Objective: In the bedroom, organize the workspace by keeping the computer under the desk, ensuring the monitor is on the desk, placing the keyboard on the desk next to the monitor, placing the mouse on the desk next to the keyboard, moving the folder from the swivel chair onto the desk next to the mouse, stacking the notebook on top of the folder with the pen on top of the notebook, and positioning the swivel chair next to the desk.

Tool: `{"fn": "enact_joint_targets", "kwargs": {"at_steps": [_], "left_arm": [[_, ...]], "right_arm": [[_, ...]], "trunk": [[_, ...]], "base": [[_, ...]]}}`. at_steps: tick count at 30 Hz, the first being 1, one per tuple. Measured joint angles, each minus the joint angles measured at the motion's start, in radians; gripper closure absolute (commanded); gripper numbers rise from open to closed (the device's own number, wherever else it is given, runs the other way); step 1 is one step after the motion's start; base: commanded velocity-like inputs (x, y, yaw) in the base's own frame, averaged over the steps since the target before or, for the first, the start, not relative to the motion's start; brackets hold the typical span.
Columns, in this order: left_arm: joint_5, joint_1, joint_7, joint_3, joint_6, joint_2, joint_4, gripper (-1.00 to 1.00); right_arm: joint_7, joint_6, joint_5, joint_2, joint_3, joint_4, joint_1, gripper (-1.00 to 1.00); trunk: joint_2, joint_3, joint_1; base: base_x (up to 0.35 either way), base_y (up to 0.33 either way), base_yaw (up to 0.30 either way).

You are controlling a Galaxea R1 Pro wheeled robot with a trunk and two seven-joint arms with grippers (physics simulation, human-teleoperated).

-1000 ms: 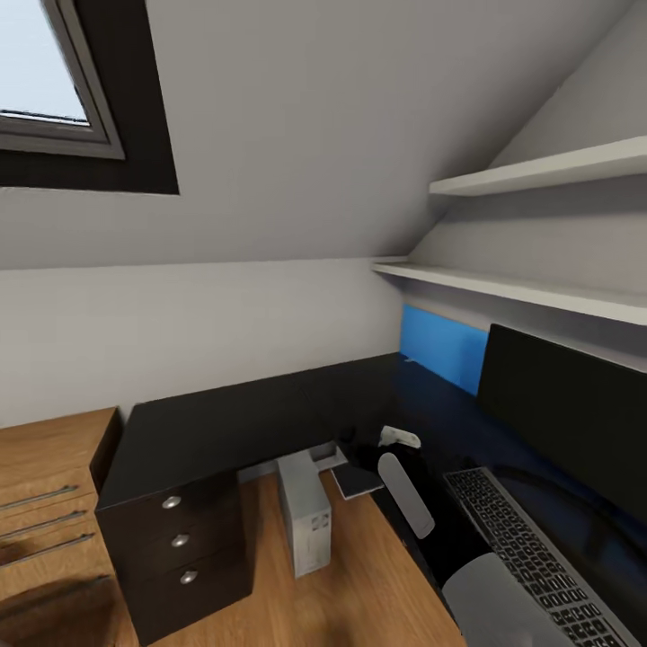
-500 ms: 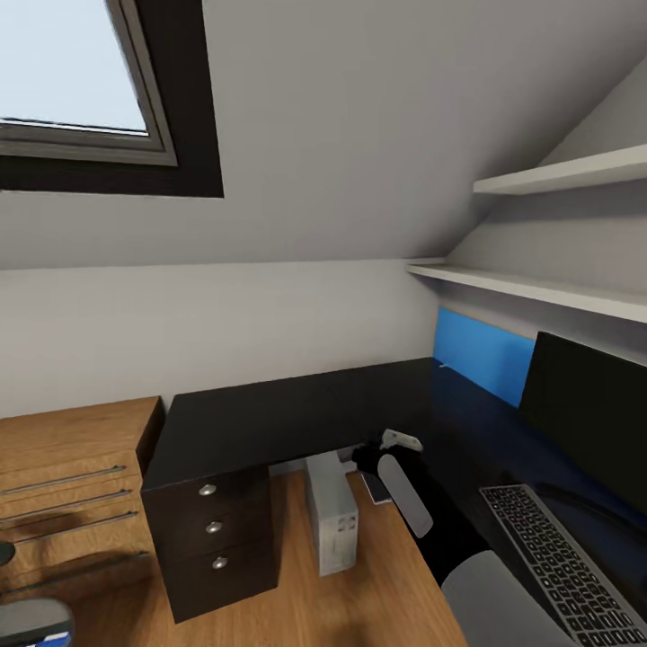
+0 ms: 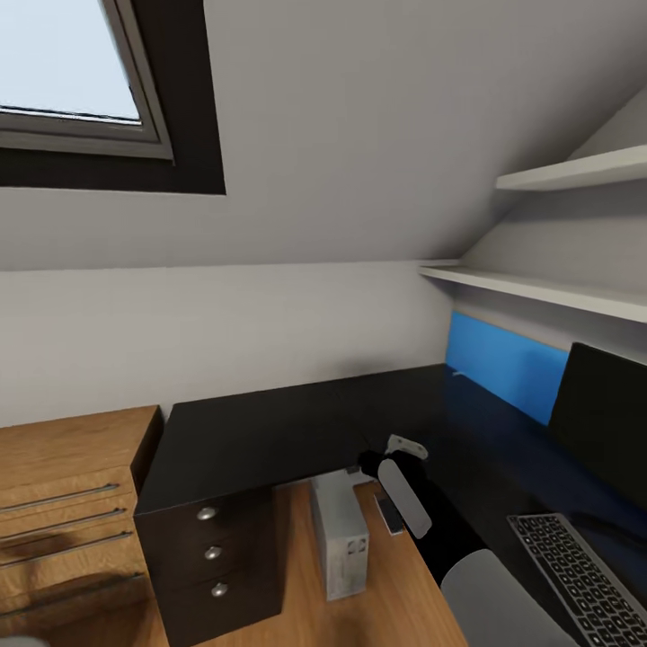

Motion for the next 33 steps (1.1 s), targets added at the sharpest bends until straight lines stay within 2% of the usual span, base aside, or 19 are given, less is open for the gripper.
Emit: {"fn": "enact_joint_targets", "kwargs": {"at_steps": [7, 21, 24, 29, 33], "left_arm": [[0.0, 0.0, 0.007, -0.006, 0.001, 0.0, 0.001, -1.0], [0.0, 0.0, 0.01, -0.008, 0.001, 0.0, 0.001, -1.0], [0.0, 0.0, 0.01, -0.009, 0.001, -0.001, 0.001, -1.0], [0.001, 0.0, 0.008, -0.01, 0.006, -0.002, 0.001, -1.0], [0.003, 0.0, 0.007, -0.032, 0.008, -0.001, -0.003, -1.0]], "right_arm": [[-0.1, -0.039, -0.006, 0.0, -0.002, 0.003, -0.005, -1.0], [-0.125, -0.052, -0.011, 0.0, -0.005, 0.04, -0.013, -1.0], [-0.128, -0.052, -0.011, 0.0, -0.021, 0.088, -0.037, -1.0], [-0.135, -0.054, -0.01, -0.001, -0.071, 0.184, -0.091, -1.0], [-0.137, -0.065, -0.006, -0.01, -0.089, 0.22, -0.112, -1.0]], "trunk": [[0.0, 0.0, 0.0], [0.0, 0.0, 0.0], [0.0, 0.0, 0.0], [0.0, 0.0, 0.0], [0.0, 0.0, 0.001]], "base": [[0.34, 0.01, 0.0], [0.343, 0.001, 0.0], [0.314, 0.0, 0.0], [0.117, 0.0, 0.0], [0.028, 0.0, 0.0]]}}
